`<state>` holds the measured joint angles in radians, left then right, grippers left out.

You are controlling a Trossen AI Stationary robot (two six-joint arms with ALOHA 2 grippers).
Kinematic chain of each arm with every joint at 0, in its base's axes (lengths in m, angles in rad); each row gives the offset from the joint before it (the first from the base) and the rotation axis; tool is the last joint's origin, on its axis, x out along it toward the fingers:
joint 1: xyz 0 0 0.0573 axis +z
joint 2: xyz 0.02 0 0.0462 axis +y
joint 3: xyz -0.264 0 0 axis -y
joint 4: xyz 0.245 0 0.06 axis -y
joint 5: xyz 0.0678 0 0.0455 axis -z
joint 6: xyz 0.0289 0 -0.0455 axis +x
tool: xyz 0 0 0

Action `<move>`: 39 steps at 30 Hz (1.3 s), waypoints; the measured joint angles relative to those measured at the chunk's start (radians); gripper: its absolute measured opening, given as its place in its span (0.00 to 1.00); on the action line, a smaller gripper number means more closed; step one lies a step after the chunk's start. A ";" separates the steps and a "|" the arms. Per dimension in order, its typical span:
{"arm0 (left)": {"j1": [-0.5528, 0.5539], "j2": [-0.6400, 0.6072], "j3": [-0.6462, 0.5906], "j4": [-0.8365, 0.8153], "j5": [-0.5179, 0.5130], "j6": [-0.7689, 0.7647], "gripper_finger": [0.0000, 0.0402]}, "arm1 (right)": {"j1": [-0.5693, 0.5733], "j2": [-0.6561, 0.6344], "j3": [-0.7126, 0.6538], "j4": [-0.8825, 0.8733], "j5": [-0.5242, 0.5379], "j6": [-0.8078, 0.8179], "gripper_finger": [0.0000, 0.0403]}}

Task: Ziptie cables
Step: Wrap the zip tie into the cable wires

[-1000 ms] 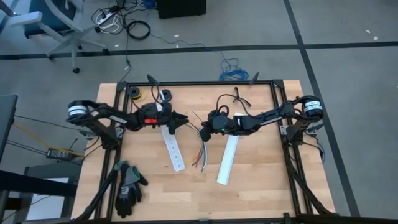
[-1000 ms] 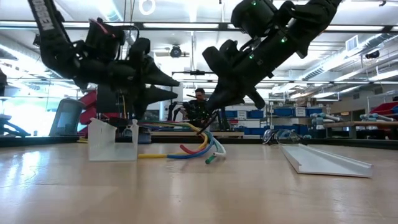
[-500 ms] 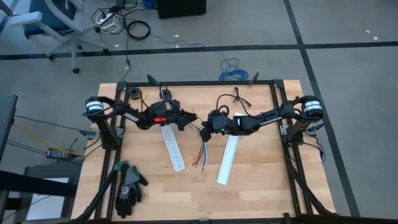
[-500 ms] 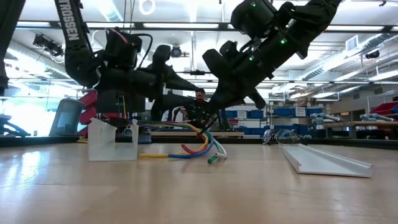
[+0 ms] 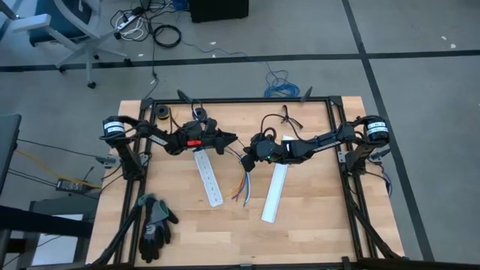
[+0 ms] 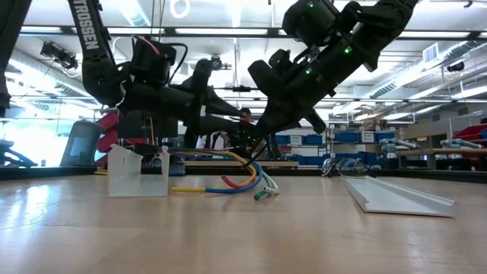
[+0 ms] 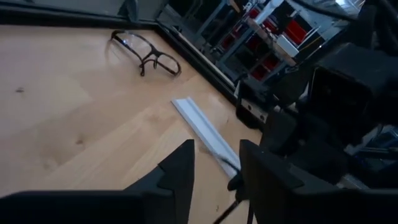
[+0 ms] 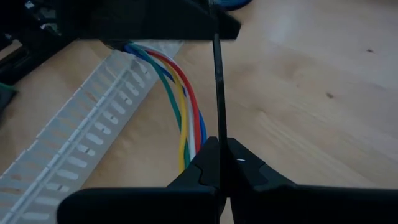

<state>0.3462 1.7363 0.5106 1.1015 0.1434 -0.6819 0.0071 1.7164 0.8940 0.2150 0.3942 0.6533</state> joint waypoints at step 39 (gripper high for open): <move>0.005 0.000 0.034 -0.032 0.044 0.184 0.01 | -0.004 0.000 0.000 0.000 -0.038 -0.026 0.07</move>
<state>0.3509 1.7363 0.5449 1.0696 0.1877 -0.4981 0.0029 1.7161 0.8940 0.2153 0.3560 0.6276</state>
